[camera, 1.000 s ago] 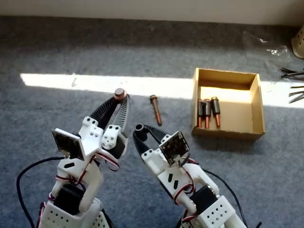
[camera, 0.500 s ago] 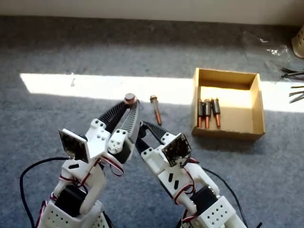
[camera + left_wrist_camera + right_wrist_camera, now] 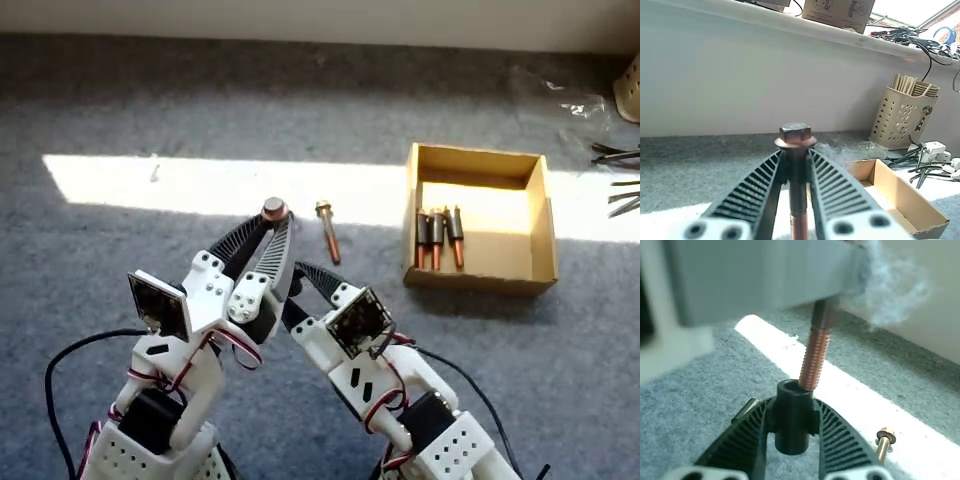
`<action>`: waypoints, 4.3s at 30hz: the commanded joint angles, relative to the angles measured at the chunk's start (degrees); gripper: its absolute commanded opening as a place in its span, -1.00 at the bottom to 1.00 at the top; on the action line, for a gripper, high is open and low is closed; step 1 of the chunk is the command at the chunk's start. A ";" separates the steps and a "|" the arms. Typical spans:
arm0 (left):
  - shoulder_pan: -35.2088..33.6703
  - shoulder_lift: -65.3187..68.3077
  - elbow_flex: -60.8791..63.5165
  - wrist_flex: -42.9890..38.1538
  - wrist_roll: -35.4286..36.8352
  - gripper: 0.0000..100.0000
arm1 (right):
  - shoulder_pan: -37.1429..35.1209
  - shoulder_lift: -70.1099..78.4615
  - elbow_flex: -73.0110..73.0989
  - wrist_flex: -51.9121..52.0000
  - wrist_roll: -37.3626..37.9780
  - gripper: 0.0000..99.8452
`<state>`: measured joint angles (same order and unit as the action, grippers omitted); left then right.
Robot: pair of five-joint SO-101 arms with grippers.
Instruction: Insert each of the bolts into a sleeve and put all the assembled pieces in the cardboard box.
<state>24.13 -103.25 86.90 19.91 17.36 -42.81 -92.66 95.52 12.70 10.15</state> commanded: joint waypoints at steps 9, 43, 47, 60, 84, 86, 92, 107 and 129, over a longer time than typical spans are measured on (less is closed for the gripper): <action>0.84 -0.92 -0.48 -0.09 0.97 -0.99 | -0.31 -0.92 -0.13 -1.80 0.70 -0.99; -1.27 -0.84 5.67 0.09 0.97 -0.99 | 3.65 -0.92 -0.57 -1.54 -3.78 -0.99; -1.27 -0.84 5.85 0.09 0.97 -0.99 | 3.65 -0.92 -0.57 -1.54 -3.78 -0.99; -1.36 -0.84 5.85 0.26 0.62 -0.98 | 3.74 -0.92 -0.48 -1.54 -3.78 -0.99; -1.19 -0.84 7.52 0.00 0.70 -0.98 | 6.20 -0.92 -0.57 -1.54 -6.95 -0.99; -1.10 -0.84 7.69 0.00 0.70 -0.98 | 6.20 -0.92 -0.57 -1.54 -6.95 -0.99; -1.19 -0.84 7.78 0.00 0.70 -0.98 | 6.29 -0.92 -0.57 -1.54 -6.95 -0.99; -1.36 -0.84 7.16 0.00 0.53 -0.73 | 6.37 -0.92 -0.22 -1.54 -6.95 -0.99; -0.13 -0.75 2.15 0.35 0.79 -0.63 | 6.37 -0.92 -0.31 -1.45 -6.86 -0.99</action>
<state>23.08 -103.60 91.38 20.09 17.45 -37.01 -92.57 95.52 12.79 2.68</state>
